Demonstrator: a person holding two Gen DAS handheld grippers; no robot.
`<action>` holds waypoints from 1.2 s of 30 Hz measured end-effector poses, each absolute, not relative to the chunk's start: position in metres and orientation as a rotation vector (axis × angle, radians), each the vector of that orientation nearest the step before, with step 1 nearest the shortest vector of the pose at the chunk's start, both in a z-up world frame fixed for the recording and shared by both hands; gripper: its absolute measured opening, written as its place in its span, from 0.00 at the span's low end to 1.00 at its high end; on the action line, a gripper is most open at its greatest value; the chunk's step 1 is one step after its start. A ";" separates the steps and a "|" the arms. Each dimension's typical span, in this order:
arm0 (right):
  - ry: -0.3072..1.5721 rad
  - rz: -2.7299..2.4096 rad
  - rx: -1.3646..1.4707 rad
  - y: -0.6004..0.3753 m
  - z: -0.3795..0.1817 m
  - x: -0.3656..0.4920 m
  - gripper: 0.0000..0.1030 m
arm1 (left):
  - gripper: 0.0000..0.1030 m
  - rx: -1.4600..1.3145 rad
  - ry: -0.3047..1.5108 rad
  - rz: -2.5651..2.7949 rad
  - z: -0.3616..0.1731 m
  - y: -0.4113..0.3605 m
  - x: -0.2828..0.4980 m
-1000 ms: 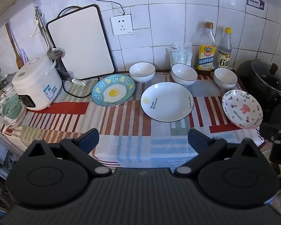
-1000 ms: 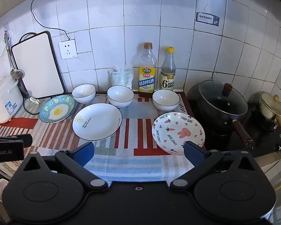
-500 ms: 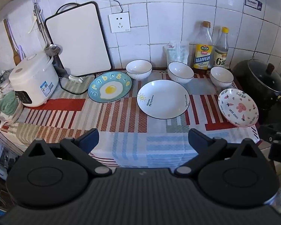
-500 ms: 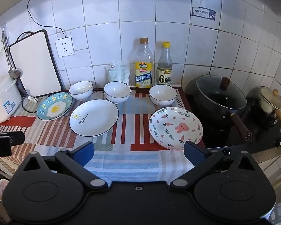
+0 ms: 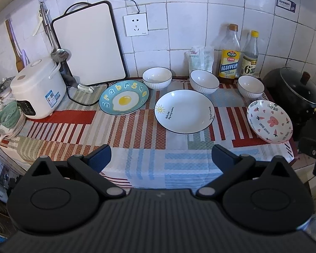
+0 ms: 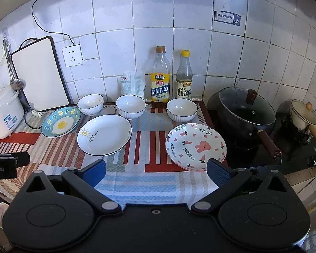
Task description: Organize plates and bowls
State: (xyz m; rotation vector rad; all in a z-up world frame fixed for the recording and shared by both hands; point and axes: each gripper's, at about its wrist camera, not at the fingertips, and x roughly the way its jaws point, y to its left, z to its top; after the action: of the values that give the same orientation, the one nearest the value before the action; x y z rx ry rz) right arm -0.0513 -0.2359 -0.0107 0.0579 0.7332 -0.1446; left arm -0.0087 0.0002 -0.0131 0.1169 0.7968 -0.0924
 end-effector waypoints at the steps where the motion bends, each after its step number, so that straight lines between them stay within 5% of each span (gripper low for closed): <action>1: 0.730 -0.144 0.055 -0.236 -0.011 -0.052 1.00 | 1.00 0.117 0.794 -0.094 -0.014 0.000 -0.010; 36: 0.582 -0.144 -0.024 -0.234 -0.006 -0.063 1.00 | 1.00 0.075 0.752 -0.154 -0.011 0.006 -0.021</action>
State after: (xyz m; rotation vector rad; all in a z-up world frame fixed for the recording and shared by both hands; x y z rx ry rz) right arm -0.0626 -0.2339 -0.0060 -0.0240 0.5824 -0.1444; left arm -0.0208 0.0064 -0.0106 0.0754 0.7518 -0.1542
